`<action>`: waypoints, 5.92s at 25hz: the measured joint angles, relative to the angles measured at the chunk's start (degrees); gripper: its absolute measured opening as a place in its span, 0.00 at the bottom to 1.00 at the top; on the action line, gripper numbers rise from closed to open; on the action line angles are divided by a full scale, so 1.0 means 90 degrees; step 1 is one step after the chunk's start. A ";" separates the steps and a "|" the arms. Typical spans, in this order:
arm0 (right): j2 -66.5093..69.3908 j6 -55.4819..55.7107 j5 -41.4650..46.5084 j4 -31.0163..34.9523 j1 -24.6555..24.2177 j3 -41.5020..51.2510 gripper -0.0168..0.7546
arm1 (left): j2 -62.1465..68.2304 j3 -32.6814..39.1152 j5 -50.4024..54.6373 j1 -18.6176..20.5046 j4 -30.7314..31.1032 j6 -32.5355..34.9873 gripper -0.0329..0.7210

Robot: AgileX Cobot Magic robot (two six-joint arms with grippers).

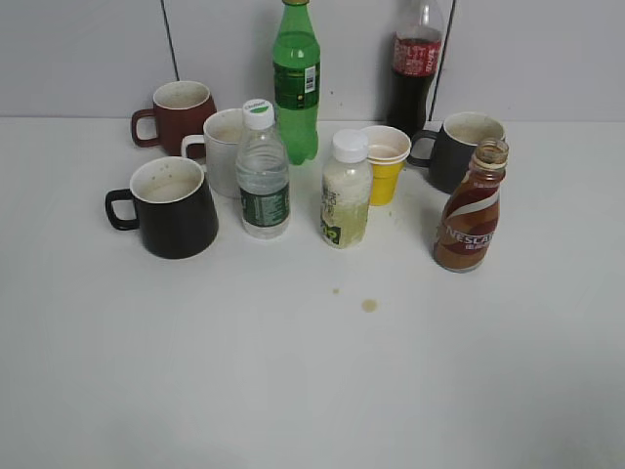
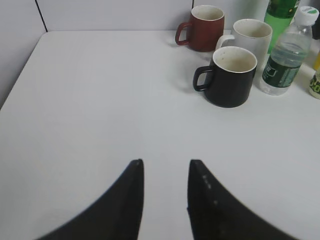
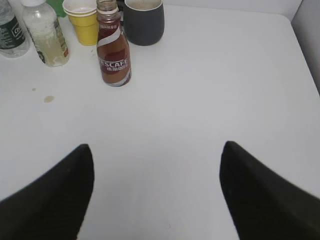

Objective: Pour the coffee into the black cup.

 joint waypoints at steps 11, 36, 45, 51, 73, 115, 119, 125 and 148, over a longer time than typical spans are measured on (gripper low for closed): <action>0.0000 0.0000 0.0000 0.0000 0.0000 0.0000 0.78 | 0.0000 0.0000 0.0000 0.0000 0.0000 0.0000 0.36; 0.2622 0.0000 -0.3646 0.0287 0.0193 -0.0148 0.78 | 0.1363 0.0961 -0.5321 -0.0170 0.0143 0.0000 0.36; 0.5424 -0.0285 -0.6951 0.0024 0.0702 -0.0142 0.78 | 0.5501 0.1536 -0.9909 -0.0170 0.0263 0.0000 0.36; 0.6596 0.0051 -0.8379 0.0018 0.0702 -0.0143 0.78 | 0.8367 0.1543 -1.2077 -0.0170 0.0289 0.0000 0.36; 0.9287 0.0333 -1.2914 -0.0805 0.0702 0.1850 0.78 | 1.2810 0.0901 -1.4377 -0.0170 0.1886 0.0000 0.48; 1.0636 0.0196 -1.4306 -0.0885 0.0702 0.1896 0.78 | 1.4581 -0.2388 -1.3766 -0.0170 0.2514 0.0000 0.24; 1.1237 0.0188 -1.4306 -0.1070 0.0702 0.1787 0.80 | 1.4639 -0.2493 -1.3843 -0.0177 0.2522 -0.0049 0.12; 1.2495 0.0232 -1.4306 -0.1325 0.0702 0.1245 0.81 | 1.4314 -0.2229 -1.3923 -0.0182 0.2522 -0.0010 0.10; 1.3893 0.0481 -1.4306 -0.1698 0.0705 -0.0549 0.67 | 1.2427 -0.0400 -1.4054 -0.1331 0.2655 0.0028 0.10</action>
